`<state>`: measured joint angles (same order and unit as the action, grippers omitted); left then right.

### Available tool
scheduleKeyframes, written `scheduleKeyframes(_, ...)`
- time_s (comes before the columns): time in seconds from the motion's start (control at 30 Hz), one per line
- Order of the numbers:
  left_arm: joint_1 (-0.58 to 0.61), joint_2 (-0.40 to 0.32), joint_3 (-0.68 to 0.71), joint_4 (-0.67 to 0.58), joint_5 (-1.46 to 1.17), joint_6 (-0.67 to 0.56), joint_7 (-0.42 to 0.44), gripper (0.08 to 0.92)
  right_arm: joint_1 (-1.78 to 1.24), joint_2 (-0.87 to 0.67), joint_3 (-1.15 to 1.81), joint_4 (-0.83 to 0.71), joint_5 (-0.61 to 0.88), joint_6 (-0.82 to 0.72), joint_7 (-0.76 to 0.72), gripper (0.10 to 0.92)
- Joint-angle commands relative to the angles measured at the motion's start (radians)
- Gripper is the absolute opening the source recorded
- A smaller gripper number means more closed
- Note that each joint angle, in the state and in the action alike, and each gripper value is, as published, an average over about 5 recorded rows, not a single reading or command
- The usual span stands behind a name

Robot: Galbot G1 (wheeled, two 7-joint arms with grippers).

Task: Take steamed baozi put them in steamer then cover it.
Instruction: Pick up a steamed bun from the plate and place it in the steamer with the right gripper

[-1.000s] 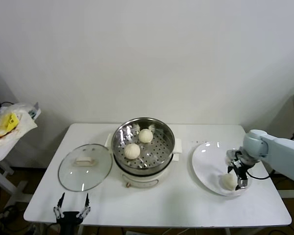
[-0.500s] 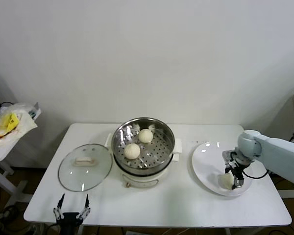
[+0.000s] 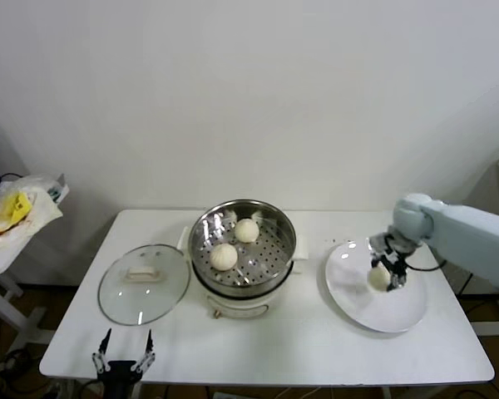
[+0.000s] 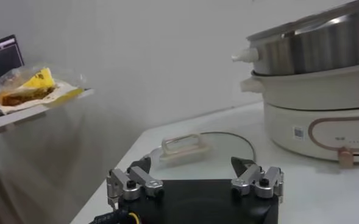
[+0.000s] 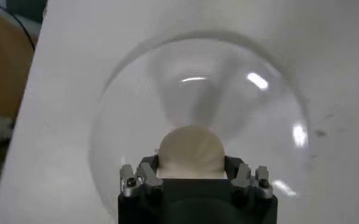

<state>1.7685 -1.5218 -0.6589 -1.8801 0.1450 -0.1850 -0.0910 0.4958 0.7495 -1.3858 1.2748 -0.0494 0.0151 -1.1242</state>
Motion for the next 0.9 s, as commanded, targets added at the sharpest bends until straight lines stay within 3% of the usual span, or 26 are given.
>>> scheduleKeyframes(0.03, 0.002, 0.006, 0.007, -0.006, 0.01, -0.001, 0.005, 0.823, 0.394, 0.197, -0.144, 0.068, -0.103, 0.427, -0.004, 0.696)
scheduleKeyframes(0.4, 0.005, 0.013, 0.027, 0.003, 0.018, -0.012, 0.009, 0.823, 0.339, 0.4, -0.073, 0.197, -0.146, 0.501, -0.011, 0.696)
scheduleKeyframes(0.67, 0.018, 0.021, 0.028, 0.009, 0.012, -0.023, 0.006, 0.823, 0.236, 0.577, -0.028, 0.162, -0.194, 0.548, -0.005, 0.7)
scheduleKeyframes(0.9, 0.024, 0.025, 0.028, -0.003, 0.009, -0.023, 0.007, 0.823, 0.153, 0.641, -0.033, 0.131, -0.21, 0.539, -0.017, 0.704)
